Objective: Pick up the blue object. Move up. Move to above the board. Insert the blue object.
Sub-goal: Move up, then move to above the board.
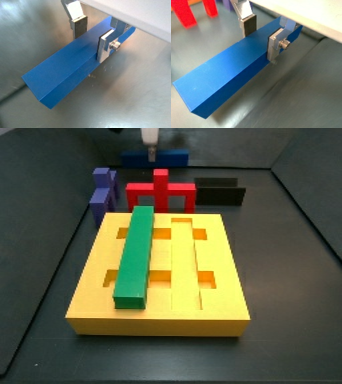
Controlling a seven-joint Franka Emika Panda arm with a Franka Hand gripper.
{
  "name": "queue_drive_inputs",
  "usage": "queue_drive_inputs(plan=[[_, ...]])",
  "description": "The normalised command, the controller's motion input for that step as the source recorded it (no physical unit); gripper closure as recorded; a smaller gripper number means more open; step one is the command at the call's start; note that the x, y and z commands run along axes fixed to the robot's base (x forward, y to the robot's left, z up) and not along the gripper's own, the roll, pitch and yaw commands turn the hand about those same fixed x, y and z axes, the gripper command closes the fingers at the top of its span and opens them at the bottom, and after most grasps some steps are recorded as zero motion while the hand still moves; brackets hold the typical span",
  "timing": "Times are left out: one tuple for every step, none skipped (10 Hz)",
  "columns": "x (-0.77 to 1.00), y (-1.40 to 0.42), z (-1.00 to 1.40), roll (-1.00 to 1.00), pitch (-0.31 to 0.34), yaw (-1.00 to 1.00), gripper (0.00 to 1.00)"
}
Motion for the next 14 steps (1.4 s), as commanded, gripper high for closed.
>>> queue_drive_inputs(plan=[[-0.01, -0.04, 0.28, 0.05, 0.099, -0.01, 1.00], [0.00, 0.00, 1.40, 0.00, 0.000, 0.00, 1.00], [-0.01, 0.01, 1.40, -0.03, -0.005, 0.00, 1.00], [-0.04, -0.01, 1.40, 0.01, 0.039, 0.01, 1.00], [-0.02, -0.01, 1.40, 0.05, 0.042, 0.01, 1.00], [0.00, 0.00, 1.40, 0.01, 0.061, 0.01, 1.00], [-0.02, 0.00, 1.40, -0.01, 0.080, 0.00, 1.00], [-0.02, 0.00, 1.40, 0.01, 0.084, 0.00, 1.00], [0.01, 0.00, 0.63, 0.01, 0.068, 0.00, 1.00], [0.04, 0.01, 0.22, 0.00, 0.072, 0.00, 1.00], [0.18, -1.40, 0.13, 0.00, 0.044, 1.00, 1.00], [0.17, -1.40, 0.13, 0.01, 0.044, 1.00, 1.00], [0.16, -1.40, 0.13, 0.01, 0.039, 1.00, 1.00], [0.16, -1.40, 0.13, 0.00, 0.034, 1.00, 1.00]])
